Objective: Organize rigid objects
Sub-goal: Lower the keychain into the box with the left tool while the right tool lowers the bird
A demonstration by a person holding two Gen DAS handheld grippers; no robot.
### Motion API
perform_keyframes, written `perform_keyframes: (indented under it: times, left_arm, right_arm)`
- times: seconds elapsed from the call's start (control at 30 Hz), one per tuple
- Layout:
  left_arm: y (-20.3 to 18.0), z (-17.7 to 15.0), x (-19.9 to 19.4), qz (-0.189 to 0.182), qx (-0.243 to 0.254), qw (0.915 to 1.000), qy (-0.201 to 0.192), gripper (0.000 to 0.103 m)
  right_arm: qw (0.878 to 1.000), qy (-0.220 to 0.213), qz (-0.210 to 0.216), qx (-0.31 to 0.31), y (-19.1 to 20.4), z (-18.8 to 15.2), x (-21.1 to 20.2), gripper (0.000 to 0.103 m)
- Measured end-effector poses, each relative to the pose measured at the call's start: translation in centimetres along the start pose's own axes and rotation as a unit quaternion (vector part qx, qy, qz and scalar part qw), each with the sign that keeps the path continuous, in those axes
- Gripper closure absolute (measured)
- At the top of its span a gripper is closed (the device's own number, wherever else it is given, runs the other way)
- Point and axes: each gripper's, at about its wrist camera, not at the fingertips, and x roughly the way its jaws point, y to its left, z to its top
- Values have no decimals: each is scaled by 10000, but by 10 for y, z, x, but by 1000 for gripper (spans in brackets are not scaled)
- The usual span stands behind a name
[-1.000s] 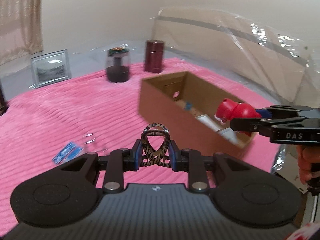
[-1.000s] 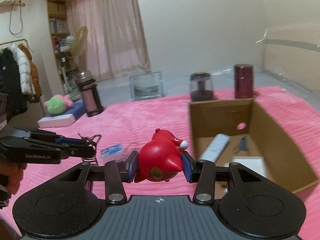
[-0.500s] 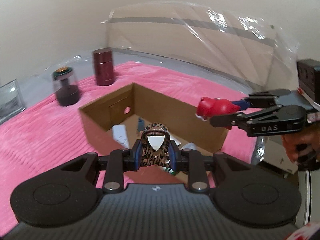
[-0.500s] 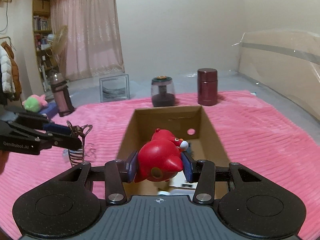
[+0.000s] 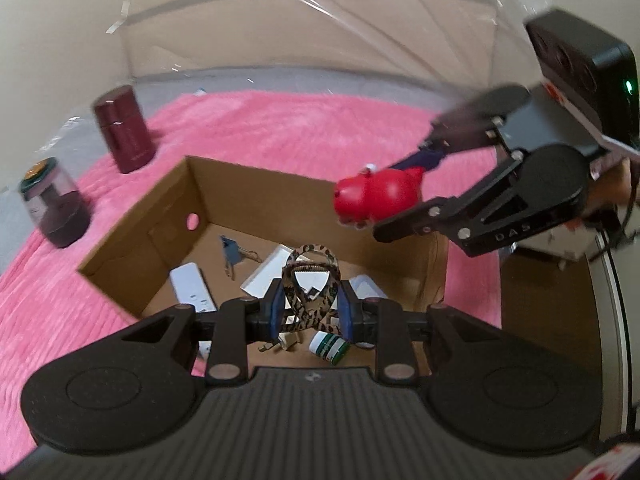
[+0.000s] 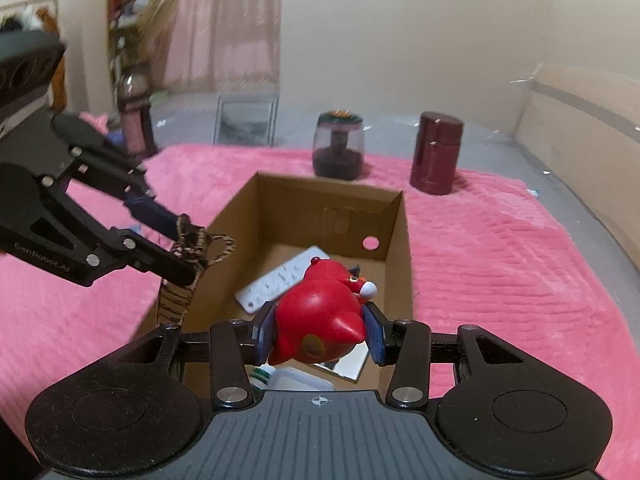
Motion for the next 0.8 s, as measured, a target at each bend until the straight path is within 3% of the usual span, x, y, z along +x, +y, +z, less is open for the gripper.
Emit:
perform_keyframes:
  times: [0.27, 0.8]
  left_arm:
    - [4, 7, 43, -404, 596, 9950, 689, 80]
    - [9, -1, 89, -800, 1022, 9787, 1592, 80]
  right_arm:
    - [9969, 462, 273, -582, -8, -5, 31, 61]
    - [9788, 1318, 790, -1354, -7, -4, 72, 61]
